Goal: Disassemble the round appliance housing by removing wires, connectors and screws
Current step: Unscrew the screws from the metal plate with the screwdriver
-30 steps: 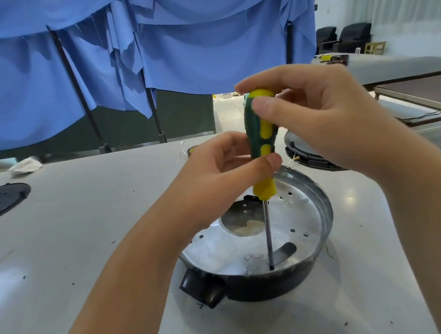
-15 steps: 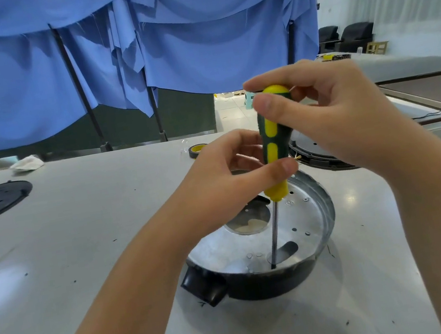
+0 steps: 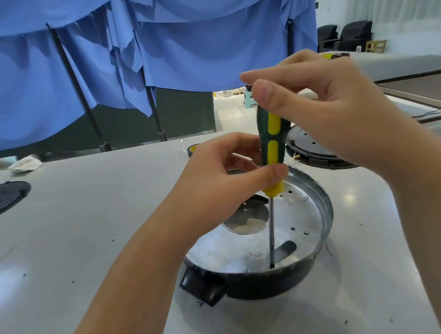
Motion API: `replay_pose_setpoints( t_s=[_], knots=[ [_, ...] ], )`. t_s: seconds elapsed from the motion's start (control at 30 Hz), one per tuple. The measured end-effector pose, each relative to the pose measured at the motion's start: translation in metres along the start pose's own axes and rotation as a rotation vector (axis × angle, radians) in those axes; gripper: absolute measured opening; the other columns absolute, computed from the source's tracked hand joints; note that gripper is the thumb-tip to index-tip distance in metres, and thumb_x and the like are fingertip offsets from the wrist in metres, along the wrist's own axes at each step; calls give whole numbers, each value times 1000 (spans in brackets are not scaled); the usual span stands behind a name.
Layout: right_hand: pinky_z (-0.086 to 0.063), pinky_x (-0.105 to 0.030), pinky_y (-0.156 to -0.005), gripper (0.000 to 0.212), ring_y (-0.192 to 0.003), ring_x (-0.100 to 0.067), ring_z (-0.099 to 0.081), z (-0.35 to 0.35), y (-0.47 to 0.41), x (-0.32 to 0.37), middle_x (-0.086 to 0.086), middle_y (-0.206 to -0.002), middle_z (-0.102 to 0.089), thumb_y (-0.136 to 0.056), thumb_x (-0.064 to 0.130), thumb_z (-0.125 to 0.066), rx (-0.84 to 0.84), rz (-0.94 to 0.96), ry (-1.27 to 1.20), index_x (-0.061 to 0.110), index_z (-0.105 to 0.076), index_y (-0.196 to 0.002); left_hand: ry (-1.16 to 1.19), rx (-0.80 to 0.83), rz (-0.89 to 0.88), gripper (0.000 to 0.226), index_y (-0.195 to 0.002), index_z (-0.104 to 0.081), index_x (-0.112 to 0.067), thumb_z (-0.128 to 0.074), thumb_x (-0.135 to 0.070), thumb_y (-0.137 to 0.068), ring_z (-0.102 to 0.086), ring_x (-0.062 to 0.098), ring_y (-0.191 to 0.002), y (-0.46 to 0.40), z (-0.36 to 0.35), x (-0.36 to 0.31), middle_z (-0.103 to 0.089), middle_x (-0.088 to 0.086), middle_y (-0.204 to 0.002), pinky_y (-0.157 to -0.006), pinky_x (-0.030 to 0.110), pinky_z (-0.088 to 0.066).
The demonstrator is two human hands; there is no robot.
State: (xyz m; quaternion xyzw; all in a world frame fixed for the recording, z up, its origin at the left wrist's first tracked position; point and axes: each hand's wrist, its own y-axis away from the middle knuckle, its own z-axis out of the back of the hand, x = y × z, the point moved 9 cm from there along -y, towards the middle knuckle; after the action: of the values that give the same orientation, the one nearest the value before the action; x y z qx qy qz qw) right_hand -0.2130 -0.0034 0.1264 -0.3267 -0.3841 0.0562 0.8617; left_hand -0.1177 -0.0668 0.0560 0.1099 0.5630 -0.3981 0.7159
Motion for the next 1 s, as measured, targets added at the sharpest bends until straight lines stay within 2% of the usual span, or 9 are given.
replay_pose_setpoints(
  t_s=[0.07, 0.2, 0.37, 0.47, 0.6, 0.7, 0.73, 0.87, 1.0],
  knots=[
    [-48, -19, -76, 32, -84, -3, -57, 0, -1, 1, 9, -98, -55, -78, 55, -59, -1, 7, 25, 47, -63, -109, -20, -12, -1, 29, -96, -67, -24, -80, -28, -70, -70, 9, -83, 0, 1, 0, -72, -7, -85, -80, 26, -57],
    [-54, -22, -79, 21, -85, -7, -62, 0, 1, 4, 7, -94, -65, -90, 30, -63, 25, 26, -8, 38, -68, -108, -11, 5, 25, 45, -98, -61, -22, -80, -37, -59, -70, 10, -85, 0, -2, 1, -71, -7, -88, -82, 30, -58],
    [-51, -37, -95, 39, -100, -13, -66, 1, 1, -2, 5, -100, -72, -90, -2, -42, 31, -50, -113, 20, -71, -105, 109, 102, 71, 43, -121, -56, -15, -71, -12, -82, -72, 20, -91, 1, -10, 4, -74, 3, -101, -89, 39, -56],
    [-53, -37, -93, 39, -98, -12, -68, 0, 1, -5, 3, -104, -72, -91, 0, -40, 39, -84, -156, 18, -71, -106, 78, 93, 47, 35, -115, -63, -14, -72, -12, -81, -72, 20, -90, 2, -7, 2, -74, 3, -100, -90, 40, -55],
    [-54, -37, -89, 18, -91, -10, -65, -2, 1, 0, 4, -95, -69, -93, 37, -56, 23, -19, -16, 34, -69, -105, 51, 57, 9, 36, -102, -65, -18, -80, -22, -69, -73, 15, -78, 2, -5, -1, -74, -5, -85, -79, 29, -58],
    [-55, -32, -84, 22, -87, -6, -60, -2, 0, 2, 8, -93, -56, -84, 44, -65, 3, 18, 21, 41, -66, -106, -20, 35, -4, 31, -95, -63, -24, -81, -27, -69, -71, 11, -76, 1, -5, -2, -72, -10, -81, -64, 19, -56],
    [-55, -31, -82, 25, -85, -7, -60, -2, 0, 3, 7, -93, -54, -83, 43, -66, 3, 25, 19, 41, -66, -108, -43, 32, -3, 30, -94, -64, -26, -80, -30, -70, -71, 11, -78, 1, -5, -2, -72, -10, -82, -63, 18, -55],
    [-54, -21, -78, 26, -86, -3, -65, -2, 2, 6, 10, -95, -68, -90, 24, -65, 31, 32, -54, 30, -66, -115, -69, 45, 8, 23, -97, -68, -28, -76, -31, -76, -70, 11, -86, 2, -5, -2, -73, -8, -89, -85, 30, -56],
    [-53, -29, -92, 34, -98, -8, -68, -2, 3, 4, 4, -104, -72, -93, -3, -49, 54, -14, -191, 18, -66, -114, 68, 78, 3, 21, -101, -70, -15, -73, -10, -81, -72, 15, -85, 3, -5, -2, -75, 1, -93, -80, 25, -57]
  ],
)
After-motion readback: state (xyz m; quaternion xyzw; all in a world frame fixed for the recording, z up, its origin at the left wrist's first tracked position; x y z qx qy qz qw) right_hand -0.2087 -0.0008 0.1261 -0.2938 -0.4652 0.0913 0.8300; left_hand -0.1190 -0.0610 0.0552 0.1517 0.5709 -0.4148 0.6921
